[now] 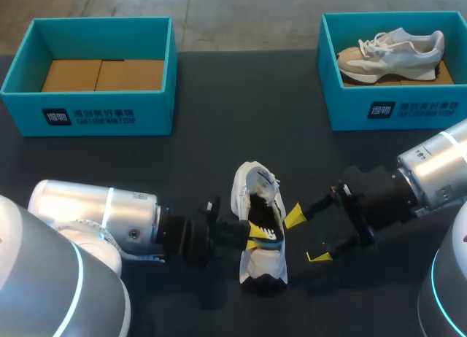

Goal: Take the shoe out of the shoebox, open the shoe tongue, remove and reinsert the insole, then place the shoe into the shoebox

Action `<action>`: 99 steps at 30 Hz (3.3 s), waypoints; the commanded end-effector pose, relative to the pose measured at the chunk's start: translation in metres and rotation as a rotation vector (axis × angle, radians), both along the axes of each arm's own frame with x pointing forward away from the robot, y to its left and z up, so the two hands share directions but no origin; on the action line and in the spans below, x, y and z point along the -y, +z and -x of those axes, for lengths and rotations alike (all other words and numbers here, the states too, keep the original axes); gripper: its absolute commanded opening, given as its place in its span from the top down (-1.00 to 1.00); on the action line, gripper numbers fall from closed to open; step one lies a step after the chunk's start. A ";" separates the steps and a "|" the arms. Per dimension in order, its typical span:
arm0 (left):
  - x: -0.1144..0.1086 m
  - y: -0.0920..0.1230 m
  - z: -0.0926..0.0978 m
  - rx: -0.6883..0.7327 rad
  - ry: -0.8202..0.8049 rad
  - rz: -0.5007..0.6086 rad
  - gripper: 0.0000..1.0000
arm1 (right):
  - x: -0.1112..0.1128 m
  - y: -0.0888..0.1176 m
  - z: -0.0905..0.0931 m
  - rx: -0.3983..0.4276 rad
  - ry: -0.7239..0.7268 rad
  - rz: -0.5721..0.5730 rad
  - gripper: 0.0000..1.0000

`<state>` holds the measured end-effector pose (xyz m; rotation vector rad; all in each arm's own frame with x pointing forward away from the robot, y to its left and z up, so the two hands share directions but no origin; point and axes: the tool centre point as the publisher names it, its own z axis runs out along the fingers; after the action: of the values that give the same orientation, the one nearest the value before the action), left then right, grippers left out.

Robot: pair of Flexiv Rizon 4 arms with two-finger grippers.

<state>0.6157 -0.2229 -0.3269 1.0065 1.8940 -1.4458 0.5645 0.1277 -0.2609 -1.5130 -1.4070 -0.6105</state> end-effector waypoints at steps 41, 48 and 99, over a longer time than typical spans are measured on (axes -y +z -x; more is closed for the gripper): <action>-0.002 -0.009 -0.014 -0.017 0.011 -0.035 0.47 | -0.001 0.000 0.001 0.001 -0.002 0.001 -1.00; -0.004 -0.005 -0.007 -0.036 -0.020 -0.032 0.53 | -0.001 0.000 0.001 0.001 -0.002 0.001 -1.00; -0.017 0.005 -0.009 -0.106 -0.095 -0.074 0.23 | -0.001 0.000 0.001 0.001 -0.002 0.001 -1.00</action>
<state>0.6294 -0.2193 -0.3304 1.0827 2.0095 -1.5217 0.5645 0.1277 -0.2609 -1.5129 -1.4070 -0.6105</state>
